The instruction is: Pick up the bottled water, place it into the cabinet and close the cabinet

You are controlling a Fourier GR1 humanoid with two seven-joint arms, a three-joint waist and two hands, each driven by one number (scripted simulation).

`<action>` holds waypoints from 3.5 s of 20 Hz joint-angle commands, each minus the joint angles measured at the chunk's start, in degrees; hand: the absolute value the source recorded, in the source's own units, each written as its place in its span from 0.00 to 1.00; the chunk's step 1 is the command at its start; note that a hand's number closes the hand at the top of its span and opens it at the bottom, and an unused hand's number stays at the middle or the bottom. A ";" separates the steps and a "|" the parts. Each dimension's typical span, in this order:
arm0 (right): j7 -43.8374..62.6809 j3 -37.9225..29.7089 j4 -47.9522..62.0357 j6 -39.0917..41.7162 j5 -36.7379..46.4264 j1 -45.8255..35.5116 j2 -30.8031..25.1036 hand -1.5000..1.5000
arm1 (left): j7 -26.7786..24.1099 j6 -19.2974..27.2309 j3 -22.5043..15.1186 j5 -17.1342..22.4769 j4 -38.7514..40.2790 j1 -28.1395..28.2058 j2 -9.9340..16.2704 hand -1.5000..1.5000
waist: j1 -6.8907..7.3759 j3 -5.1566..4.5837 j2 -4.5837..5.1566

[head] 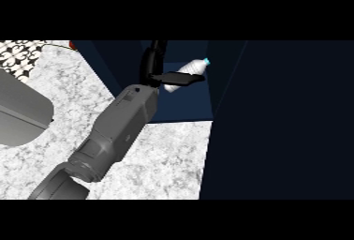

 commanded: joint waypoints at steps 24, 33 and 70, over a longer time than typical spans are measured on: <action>14.58 5.02 -5.68 7.13 0.44 -6.06 -7.73 1.00 | 16.65 7.66 -16.71 -1.55 -67.95 48.00 11.99 1.00 | 4.11 0.03 -0.94; 25.93 19.44 -1.78 2.26 5.90 -16.28 4.47 1.00 | 13.78 5.52 -17.25 -3.47 -83.34 67.01 19.03 1.00 | 3.53 -0.02 -0.70; 16.06 -5.56 60.26 -3.51 -14.45 -64.49 16.89 1.00 | 5.89 -18.37 3.51 7.53 -84.74 85.41 31.14 1.00 | 4.70 0.00 0.09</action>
